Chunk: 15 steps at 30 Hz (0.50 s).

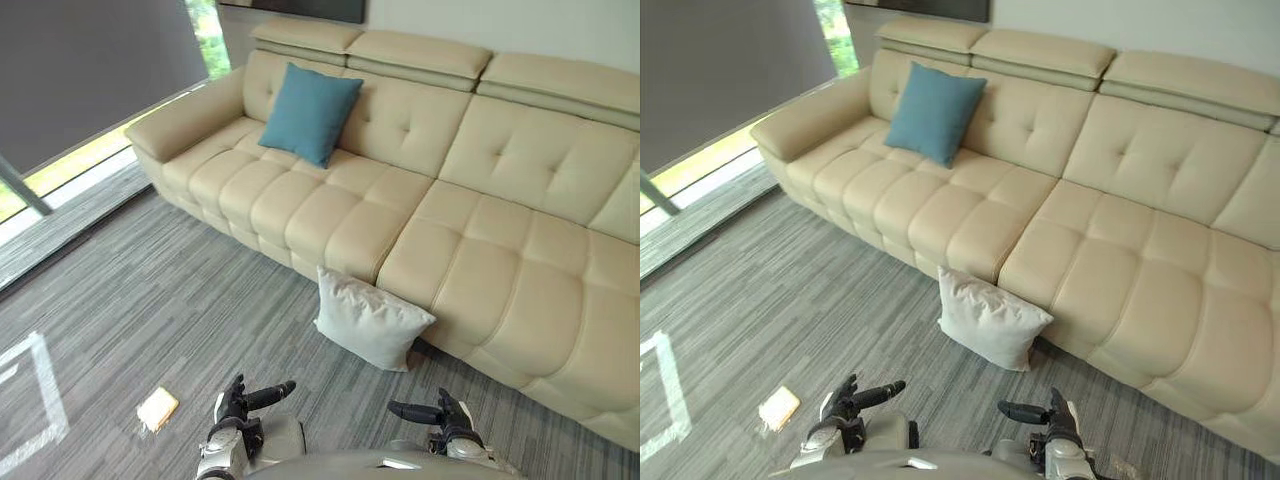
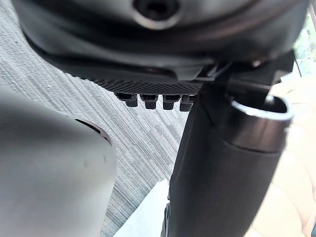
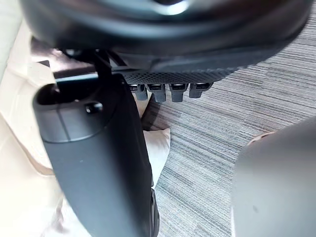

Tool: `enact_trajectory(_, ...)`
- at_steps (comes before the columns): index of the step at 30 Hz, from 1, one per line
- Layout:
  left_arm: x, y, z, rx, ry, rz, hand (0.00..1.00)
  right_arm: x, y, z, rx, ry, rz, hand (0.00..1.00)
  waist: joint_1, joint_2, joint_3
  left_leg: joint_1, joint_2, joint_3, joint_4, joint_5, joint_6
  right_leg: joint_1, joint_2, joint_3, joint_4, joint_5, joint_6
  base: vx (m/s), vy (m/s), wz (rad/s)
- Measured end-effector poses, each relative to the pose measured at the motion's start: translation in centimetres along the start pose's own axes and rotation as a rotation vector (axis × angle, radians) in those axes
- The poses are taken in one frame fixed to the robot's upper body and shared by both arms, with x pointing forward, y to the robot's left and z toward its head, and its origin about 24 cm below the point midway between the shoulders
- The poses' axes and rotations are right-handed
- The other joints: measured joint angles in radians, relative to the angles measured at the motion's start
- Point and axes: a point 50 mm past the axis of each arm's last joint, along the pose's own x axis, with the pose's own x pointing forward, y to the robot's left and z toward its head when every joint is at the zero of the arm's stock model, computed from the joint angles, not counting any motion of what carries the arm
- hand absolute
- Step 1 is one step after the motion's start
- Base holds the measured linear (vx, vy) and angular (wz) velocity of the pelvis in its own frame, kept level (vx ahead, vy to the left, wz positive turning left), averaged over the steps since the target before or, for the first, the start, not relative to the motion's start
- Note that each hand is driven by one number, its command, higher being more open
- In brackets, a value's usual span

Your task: Pick up cushions and gather them together orderly.

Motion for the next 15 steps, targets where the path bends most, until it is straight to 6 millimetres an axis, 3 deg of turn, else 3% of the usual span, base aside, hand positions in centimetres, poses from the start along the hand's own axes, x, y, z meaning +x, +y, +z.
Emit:
enact_trajectory(1,-0.1,-0.2,-0.3,-0.005,0.008,-0.002,1.00,0.0,-0.2,0.0,-0.027,-0.003,0.003,1.00,0.005,0.013,-0.007,0.008,-0.012,-0.067,-0.077,0.056,-0.024,-0.008,0.002,0.036,0.022,-0.020,0.028,0.28,0.287,-0.71)
enact_trajectory(2,-0.1,-0.2,-0.5,-0.006,0.016,-0.001,1.00,0.0,-0.2,0.0,-0.038,-0.003,0.006,1.00,0.009,0.019,-0.011,0.017,-0.015,-0.066,-0.074,0.115,-0.019,-0.008,0.005,0.059,0.034,-0.032,0.041,0.29,0.293,-0.83)
enact_trajectory(5,0.1,1.0,-0.5,0.018,0.030,0.024,1.00,-0.4,1.5,-0.6,-0.038,0.015,0.055,1.00,0.014,-0.034,-0.057,0.032,-0.039,0.028,-0.027,0.066,0.039,0.014,-0.028,0.162,-0.017,-0.039,0.053,0.36,0.276,-0.78)
enact_trajectory(8,0.1,1.5,-0.8,0.028,0.053,0.033,1.00,-0.6,2.6,-0.7,-0.025,0.019,0.081,1.00,0.017,-0.057,-0.074,0.098,-0.053,0.111,-0.053,0.034,0.068,0.028,-0.065,0.214,-0.014,-0.028,0.074,0.29,0.190,-0.73)
enact_trajectory(10,0.1,1.3,-1.0,0.025,0.063,0.028,1.00,-0.5,2.8,-0.1,-0.027,0.002,0.087,1.00,0.021,-0.049,-0.072,0.152,-0.051,0.159,-0.089,0.029,0.077,-0.004,-0.070,0.216,0.071,-0.020,0.088,0.23,0.149,-0.87)
enact_trajectory(12,0.0,0.7,-1.3,0.020,0.071,0.016,1.00,-0.4,3.1,0.6,-0.028,-0.016,0.095,1.00,0.028,-0.027,-0.059,0.220,-0.045,0.214,-0.142,0.026,0.084,-0.100,-0.068,0.206,0.280,0.000,0.118,0.15,0.096,-0.95)
enact_trajectory(13,0.0,0.5,-1.3,0.029,0.073,0.007,1.00,-0.3,3.2,1.3,-0.031,-0.032,0.100,1.00,0.024,-0.014,-0.049,0.269,-0.044,0.222,-0.164,0.018,0.097,-0.161,-0.083,0.156,0.422,-0.012,0.105,0.17,0.003,-0.52)
enact_trajectory(14,0.0,0.4,-1.4,0.036,0.077,0.004,1.00,-0.3,3.2,1.4,-0.041,-0.045,0.101,1.00,0.020,-0.007,-0.046,0.305,-0.042,0.215,-0.179,0.016,0.100,-0.186,-0.095,0.096,0.474,-0.031,0.074,0.20,-0.021,-0.24)
enact_trajectory(15,0.0,0.4,-1.5,0.036,0.078,0.004,1.00,-0.3,3.2,1.5,-0.041,-0.048,0.101,1.00,0.019,-0.006,-0.046,0.318,-0.039,0.208,-0.185,0.016,0.100,-0.190,-0.097,0.074,0.476,-0.036,0.067,0.18,-0.112,0.16)
